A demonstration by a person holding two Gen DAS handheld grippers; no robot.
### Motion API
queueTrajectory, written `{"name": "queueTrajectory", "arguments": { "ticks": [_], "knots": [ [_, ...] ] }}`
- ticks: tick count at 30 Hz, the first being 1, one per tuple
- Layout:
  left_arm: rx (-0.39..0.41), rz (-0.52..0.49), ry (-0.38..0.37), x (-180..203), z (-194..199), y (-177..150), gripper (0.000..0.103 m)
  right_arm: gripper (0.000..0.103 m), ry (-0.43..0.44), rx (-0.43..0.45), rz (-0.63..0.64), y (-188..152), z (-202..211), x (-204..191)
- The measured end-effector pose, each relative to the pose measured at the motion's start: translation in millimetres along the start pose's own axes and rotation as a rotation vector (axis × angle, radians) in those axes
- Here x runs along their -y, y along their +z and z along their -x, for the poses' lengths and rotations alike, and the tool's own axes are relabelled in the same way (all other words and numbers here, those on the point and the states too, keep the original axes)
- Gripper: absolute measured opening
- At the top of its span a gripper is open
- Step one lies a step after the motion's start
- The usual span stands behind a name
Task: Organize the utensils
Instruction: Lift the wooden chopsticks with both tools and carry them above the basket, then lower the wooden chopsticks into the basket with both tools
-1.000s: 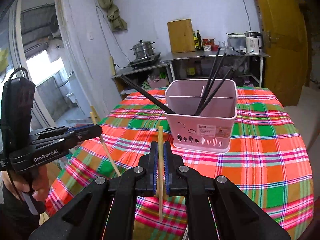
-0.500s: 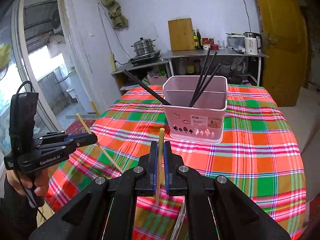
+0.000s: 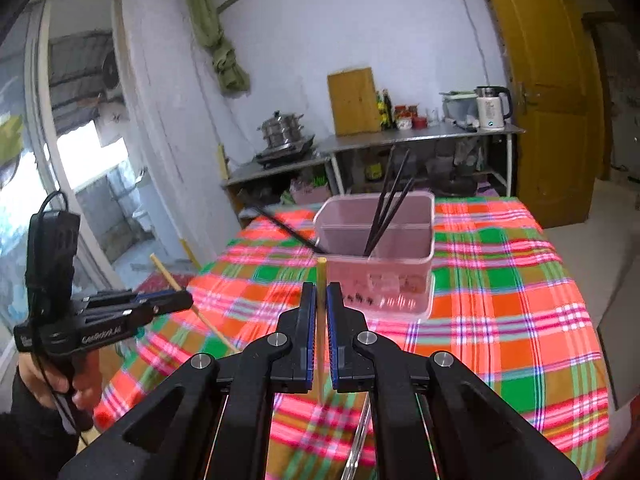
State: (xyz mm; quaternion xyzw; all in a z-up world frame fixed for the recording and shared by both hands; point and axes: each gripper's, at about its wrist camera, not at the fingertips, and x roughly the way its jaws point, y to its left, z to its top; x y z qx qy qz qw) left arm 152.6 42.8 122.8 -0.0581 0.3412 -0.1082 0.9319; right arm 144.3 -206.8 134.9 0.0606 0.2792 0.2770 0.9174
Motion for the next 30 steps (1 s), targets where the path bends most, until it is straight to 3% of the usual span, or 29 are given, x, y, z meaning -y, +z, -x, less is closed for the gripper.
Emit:
{"name": "queueTrajectory", "arguments": {
  "ticks": [18, 23, 30],
  "knots": [
    [0.202, 0.007, -0.051, 17, -20, 112, 0.005, 0.005, -0.029, 0.254, -0.083, 83, -8, 26],
    [0.202, 0.007, -0.043, 12, -41, 124, 0.005, 0.005, -0.044, 0.280, -0.047, 94, -25, 23],
    [0.128, 0.017, -0.027, 3, -82, 118, 0.005, 0.005, -0.055, 0.214, -0.044, 79, -64, 27]
  ]
}}
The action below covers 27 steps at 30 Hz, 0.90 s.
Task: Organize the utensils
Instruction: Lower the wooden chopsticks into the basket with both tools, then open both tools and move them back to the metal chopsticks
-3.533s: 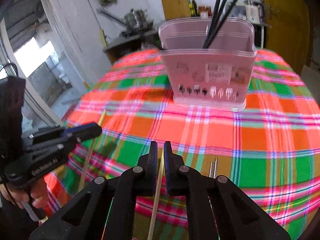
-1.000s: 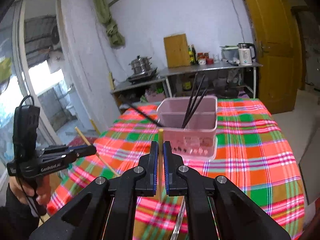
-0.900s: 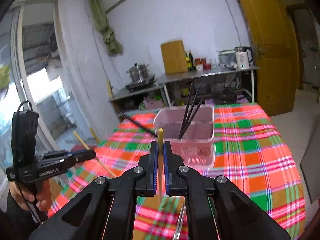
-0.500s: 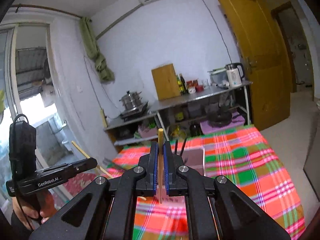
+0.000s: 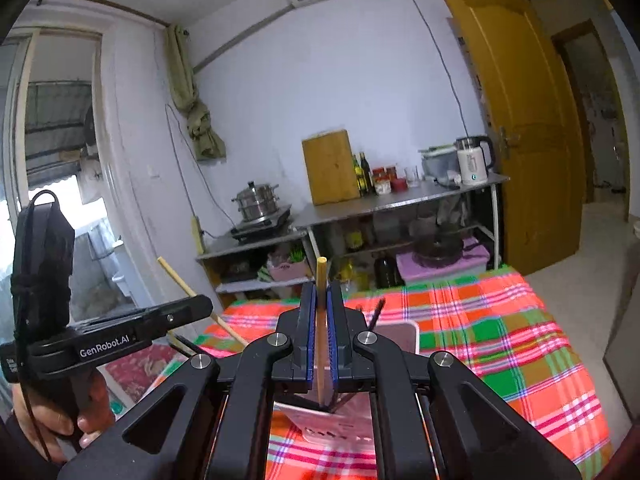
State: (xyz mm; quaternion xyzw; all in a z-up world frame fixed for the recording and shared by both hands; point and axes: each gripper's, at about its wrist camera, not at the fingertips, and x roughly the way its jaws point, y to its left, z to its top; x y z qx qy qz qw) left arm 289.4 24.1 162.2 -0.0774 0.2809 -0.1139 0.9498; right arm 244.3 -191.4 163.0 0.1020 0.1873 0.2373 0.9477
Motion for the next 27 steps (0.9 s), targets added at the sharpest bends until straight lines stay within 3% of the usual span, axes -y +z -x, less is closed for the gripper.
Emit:
{"name": "queueTrajectory", "arguments": {
  "ticks": [5, 11, 14, 27],
  "knots": [
    [-0.039, 0.003, 0.016, -6, -16, -9, 0.005, 0.005, 0.008, -0.049, -0.003, -14, -14, 6],
    [-0.033, -0.009, 0.028, -6, -14, -12, 0.005, 0.008, 0.016, -0.089, 0.024, -20, -16, 3],
    [-0.008, -0.012, 0.024, -4, -7, -11, 0.008, 0.018, 0.024, -0.080, 0.034, -19, -11, 1],
    [0.084, 0.003, 0.011, -5, 52, -24, 0.009, 0.019, 0.022, -0.009, 0.057, -15, 36, -4]
  ]
}}
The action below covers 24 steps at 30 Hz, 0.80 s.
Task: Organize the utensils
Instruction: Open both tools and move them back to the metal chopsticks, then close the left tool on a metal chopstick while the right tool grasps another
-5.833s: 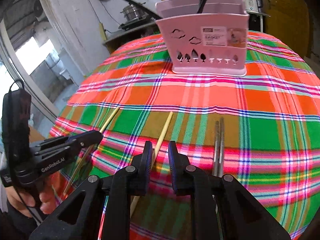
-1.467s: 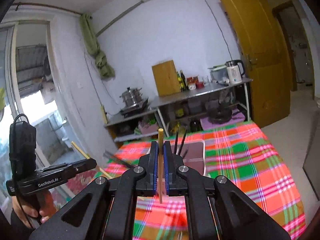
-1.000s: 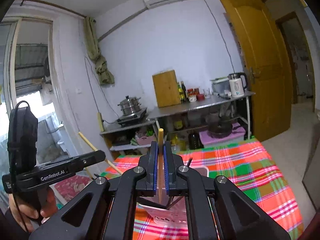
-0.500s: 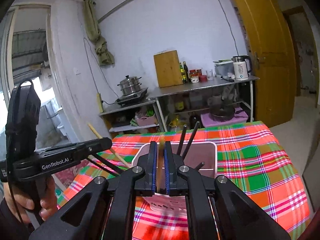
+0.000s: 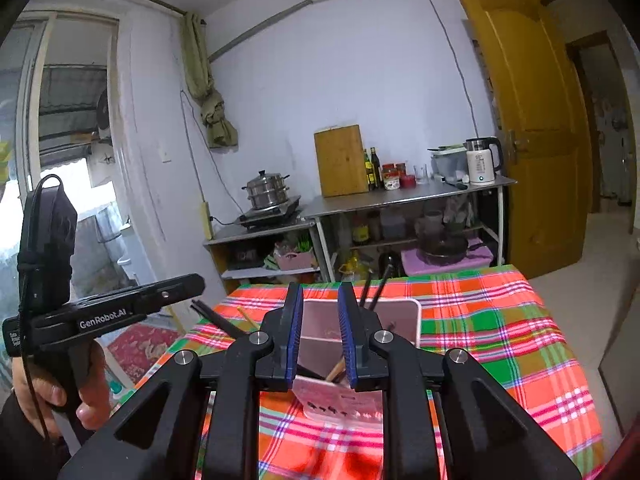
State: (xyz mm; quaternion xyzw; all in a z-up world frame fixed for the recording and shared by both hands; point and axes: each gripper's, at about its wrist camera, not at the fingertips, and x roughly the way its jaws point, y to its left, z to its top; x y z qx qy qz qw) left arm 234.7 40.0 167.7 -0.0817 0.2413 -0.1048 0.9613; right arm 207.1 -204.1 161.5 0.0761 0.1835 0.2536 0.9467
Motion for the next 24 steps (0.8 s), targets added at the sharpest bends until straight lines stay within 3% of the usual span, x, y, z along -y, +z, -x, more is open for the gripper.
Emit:
{"name": "queueTrajectory", "arguments": {
  "ticks": [8, 16, 24],
  "knots": [
    [-0.019, 0.004, -0.034, 7, 33, -57, 0.009, 0.019, -0.022, -0.082, -0.002, -41, 38, 12],
    [-0.149, 0.048, -0.092, 20, 28, -133, 0.009, 0.019, -0.038, -0.240, -0.057, -107, 53, 29],
    [-0.304, 0.091, -0.135, 31, 1, -184, 0.009, 0.019, -0.030, -0.356, -0.093, -154, 56, 37]
  ]
}}
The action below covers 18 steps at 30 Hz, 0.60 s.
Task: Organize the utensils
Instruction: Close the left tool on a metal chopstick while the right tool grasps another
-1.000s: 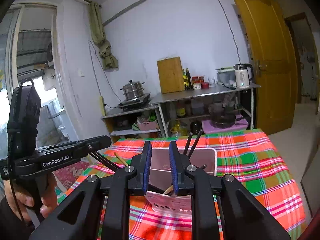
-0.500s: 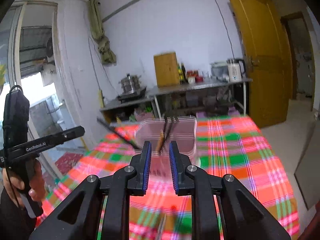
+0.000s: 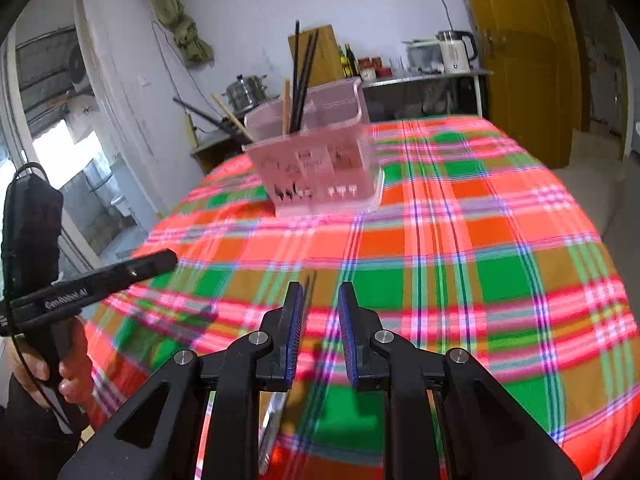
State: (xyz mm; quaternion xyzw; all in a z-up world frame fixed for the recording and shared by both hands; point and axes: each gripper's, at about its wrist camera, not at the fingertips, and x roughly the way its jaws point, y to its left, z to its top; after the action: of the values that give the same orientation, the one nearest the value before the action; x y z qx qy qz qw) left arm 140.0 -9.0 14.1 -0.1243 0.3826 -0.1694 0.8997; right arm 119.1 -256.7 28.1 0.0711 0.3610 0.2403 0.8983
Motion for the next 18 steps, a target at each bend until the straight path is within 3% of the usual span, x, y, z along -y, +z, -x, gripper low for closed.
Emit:
{"name": "queueTrajectory", "arguments": {
  "ticks": [7, 18],
  "knots": [
    [-0.086, 0.032, -0.026, 8, -28, -18, 0.009, 0.019, 0.007, -0.043, 0.004, -13, -3, 4],
    [-0.134, 0.020, -0.031, 35, -59, -13, 0.020, 0.019, 0.014, -0.050, -0.020, -22, -2, 13]
  ]
}}
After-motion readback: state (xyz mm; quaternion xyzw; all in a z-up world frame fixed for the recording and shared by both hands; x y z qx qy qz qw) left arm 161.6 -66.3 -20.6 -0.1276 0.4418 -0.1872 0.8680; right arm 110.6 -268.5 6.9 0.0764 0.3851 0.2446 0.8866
